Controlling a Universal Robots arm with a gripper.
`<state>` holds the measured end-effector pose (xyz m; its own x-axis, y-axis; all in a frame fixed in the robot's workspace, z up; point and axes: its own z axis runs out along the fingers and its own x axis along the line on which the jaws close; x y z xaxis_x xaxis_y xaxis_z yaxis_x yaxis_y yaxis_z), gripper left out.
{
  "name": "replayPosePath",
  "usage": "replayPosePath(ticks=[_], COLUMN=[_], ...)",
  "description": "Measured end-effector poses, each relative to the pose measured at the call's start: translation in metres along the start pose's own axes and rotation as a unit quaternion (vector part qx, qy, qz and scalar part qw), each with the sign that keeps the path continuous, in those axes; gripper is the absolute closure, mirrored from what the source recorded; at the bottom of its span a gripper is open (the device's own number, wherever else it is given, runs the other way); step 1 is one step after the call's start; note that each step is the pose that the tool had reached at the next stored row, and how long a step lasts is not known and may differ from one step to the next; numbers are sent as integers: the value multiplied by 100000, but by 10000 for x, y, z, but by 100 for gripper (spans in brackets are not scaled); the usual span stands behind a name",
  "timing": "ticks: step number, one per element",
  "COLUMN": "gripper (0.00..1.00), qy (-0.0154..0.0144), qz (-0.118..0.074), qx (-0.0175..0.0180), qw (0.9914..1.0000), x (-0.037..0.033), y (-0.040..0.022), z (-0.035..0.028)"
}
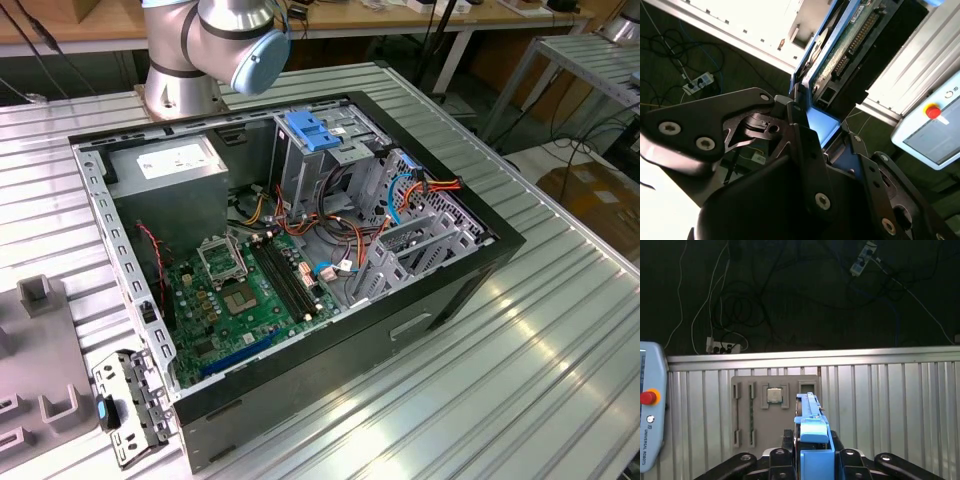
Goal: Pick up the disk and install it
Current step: 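Pick up the disk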
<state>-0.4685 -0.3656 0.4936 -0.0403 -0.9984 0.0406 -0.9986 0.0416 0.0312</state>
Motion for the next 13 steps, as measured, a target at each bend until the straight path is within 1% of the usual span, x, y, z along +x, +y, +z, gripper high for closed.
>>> replayPosePath(ticks=[11,13], gripper=[63,63], qy=[18,16], qz=[-15,-14], qx=[-366,-388], qw=[99999,99999], x=[8,9], y=[6,7], z=[-200,-213])
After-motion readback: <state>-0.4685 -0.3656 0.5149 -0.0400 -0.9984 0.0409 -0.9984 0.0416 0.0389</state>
